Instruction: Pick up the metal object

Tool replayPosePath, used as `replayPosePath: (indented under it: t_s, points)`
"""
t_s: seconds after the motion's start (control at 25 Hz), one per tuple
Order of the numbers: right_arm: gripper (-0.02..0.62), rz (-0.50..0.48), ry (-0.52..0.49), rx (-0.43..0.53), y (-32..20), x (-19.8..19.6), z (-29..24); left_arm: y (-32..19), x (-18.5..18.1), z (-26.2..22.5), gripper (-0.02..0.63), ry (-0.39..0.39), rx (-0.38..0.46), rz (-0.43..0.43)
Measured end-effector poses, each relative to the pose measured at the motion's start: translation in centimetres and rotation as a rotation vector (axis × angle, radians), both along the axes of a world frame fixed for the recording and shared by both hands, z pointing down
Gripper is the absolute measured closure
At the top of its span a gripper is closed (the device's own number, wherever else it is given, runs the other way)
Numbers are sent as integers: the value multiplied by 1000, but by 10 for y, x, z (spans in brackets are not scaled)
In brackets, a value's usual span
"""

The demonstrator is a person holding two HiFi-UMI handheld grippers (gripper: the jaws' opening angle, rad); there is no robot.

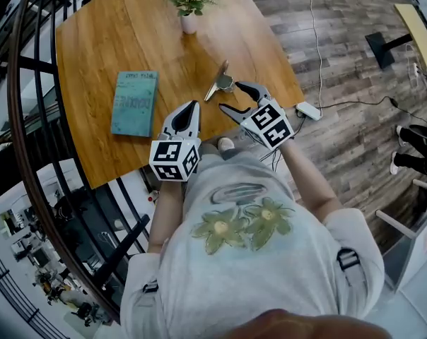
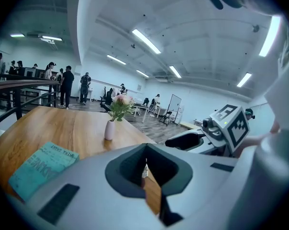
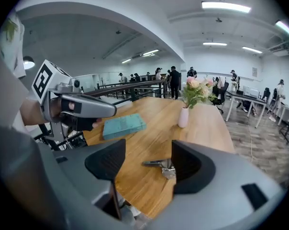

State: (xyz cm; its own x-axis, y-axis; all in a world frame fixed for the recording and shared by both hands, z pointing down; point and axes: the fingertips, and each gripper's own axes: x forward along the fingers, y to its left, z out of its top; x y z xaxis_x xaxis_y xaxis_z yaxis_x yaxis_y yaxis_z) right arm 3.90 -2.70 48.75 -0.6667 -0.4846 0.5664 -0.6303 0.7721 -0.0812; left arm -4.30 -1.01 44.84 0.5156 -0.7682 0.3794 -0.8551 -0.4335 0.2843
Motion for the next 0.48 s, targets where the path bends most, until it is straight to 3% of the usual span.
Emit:
replayPosePath:
  t_s: [0.48]
  points:
    - [301, -18, 71, -46, -18, 2, 34, -13, -3, 17, 592, -3, -33, 3]
